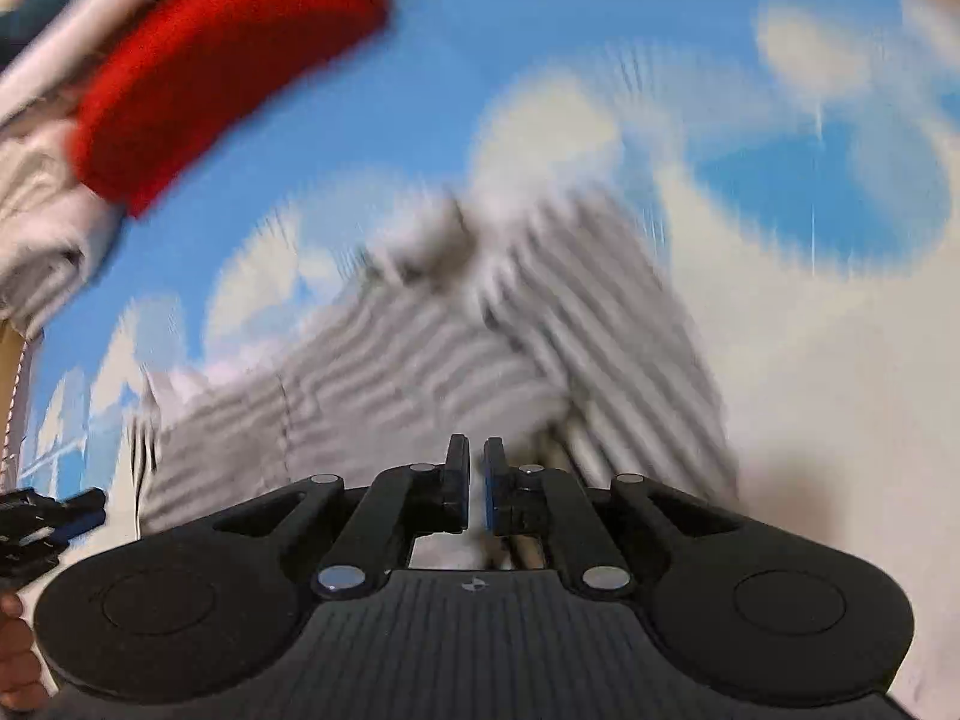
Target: Fold small clothes
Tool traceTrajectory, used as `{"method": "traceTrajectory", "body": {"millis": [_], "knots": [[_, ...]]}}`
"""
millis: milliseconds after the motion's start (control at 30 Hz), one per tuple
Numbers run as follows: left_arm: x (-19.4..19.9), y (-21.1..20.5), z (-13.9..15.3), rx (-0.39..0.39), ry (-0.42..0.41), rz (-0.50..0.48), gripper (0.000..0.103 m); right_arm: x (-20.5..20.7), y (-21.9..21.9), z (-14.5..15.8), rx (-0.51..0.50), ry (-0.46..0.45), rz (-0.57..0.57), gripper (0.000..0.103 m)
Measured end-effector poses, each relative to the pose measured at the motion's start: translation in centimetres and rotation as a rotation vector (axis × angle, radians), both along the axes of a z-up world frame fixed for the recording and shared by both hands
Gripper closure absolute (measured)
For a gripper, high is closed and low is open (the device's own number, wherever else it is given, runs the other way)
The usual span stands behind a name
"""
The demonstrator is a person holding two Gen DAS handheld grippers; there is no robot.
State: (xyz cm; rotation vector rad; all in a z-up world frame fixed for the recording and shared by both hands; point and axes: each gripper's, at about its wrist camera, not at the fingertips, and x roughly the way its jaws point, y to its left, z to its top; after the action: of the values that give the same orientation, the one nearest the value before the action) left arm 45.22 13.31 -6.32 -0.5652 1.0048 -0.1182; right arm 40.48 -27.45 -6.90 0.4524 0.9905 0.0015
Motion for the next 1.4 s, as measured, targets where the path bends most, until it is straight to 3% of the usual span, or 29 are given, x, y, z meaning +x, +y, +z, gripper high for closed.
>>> {"method": "traceTrajectory", "body": {"millis": [67, 133, 200, 233, 300, 367, 433, 467, 500, 567, 600, 633, 667, 733, 767, 867, 1000, 1100, 1167, 1300, 1400], "knots": [[0.1, -2.2, -1.0, 0.014, 0.015, -0.091, 0.084, 0.3, 0.4, 0.7, 0.038, -0.093, 0.062, 0.095], [0.4, -4.2, -3.3, 0.128, 0.093, -0.155, 0.081, 1.2, 1.2, -0.2, 0.074, -0.093, 0.146, 0.083], [0.3, -4.5, -6.6, 0.247, 0.257, -0.159, 0.081, 2.3, 1.5, -3.1, 0.089, 0.019, 0.193, 0.078], [0.2, -4.4, -7.2, 0.28, 0.285, -0.148, 0.082, 2.8, 1.4, -4.8, 0.058, 0.098, 0.174, 0.078], [0.1, -4.3, -6.1, 0.287, 0.249, -0.13, 0.082, 2.9, 0.2, -7.2, 0.004, 0.204, 0.095, 0.083], [-0.4, -4.5, -3.7, 0.246, 0.141, -0.146, 0.078, 2.9, -0.7, -6.9, 0.047, 0.19, 0.07, 0.082], [-1.1, -5.3, -2.2, 0.179, 0.039, -0.2, 0.06, 2.2, -0.4, -5.5, 0.021, 0.094, 0.12, 0.079], [-1.5, -5.8, -1.9, 0.154, 0.019, -0.234, 0.051, 1.9, 0.0, -4.8, 0.02, 0.041, 0.154, 0.079], [-1.7, -6.7, -2.3, 0.139, 0.027, -0.284, 0.049, 1.6, 0.1, -4.6, 0.04, 0.021, 0.185, 0.079], [-2.0, -9.0, -4.2, 0.194, 0.09, -0.38, 0.049, 1.8, 0.5, -5.3, 0.119, 0.053, 0.27, 0.073], [-2.3, -10.0, -5.6, 0.274, 0.144, -0.426, 0.049, 1.8, 0.9, -6.3, 0.141, 0.104, 0.321, 0.072], [-2.9, -10.8, -6.9, 0.371, 0.191, -0.468, 0.05, 1.6, 1.2, -7.4, 0.101, 0.166, 0.351, 0.08], [-3.5, -11.3, -7.2, 0.433, 0.17, -0.507, 0.05, 1.1, 1.1, -8.0, 0.058, 0.177, 0.354, 0.084], [-5.0, -11.9, -5.3, 0.497, 0.095, -0.546, 0.05, 0.6, 0.3, -7.1, 0.038, 0.16, 0.322, 0.082], [-5.9, -11.7, -3.7, 0.492, 0.033, -0.548, 0.049, 0.3, -0.3, -6.1, 0.019, 0.145, 0.298, 0.08], [-8.7, -10.1, 0.7, 0.452, -0.161, -0.541, 0.044, -1.9, -2.4, -1.5, -0.028, -0.017, 0.277, 0.078], [-11.9, -8.1, 4.6, 0.431, -0.331, -0.495, 0.035, -5.5, -6.1, 4.4, -0.078, -0.234, 0.201, 0.075], [-14.5, -6.9, 7.3, 0.399, -0.423, -0.429, 0.025, -8.9, -8.6, 6.8, -0.081, -0.324, 0.141, 0.073], [-16.8, -6.5, 8.8, 0.392, -0.47, -0.393, 0.023, -11.2, -9.5, 7.6, -0.069, -0.353, 0.117, 0.072], [-21.4, -5.5, 10.4, 0.422, -0.515, -0.35, 0.02, -16.0, -10.4, 7.8, -0.077, -0.378, 0.076, 0.072], [-25.4, -5.2, 10.8, 0.489, -0.525, -0.339, 0.019, -19.0, -9.3, 7.5, -0.103, -0.384, 0.067, 0.072]]}}
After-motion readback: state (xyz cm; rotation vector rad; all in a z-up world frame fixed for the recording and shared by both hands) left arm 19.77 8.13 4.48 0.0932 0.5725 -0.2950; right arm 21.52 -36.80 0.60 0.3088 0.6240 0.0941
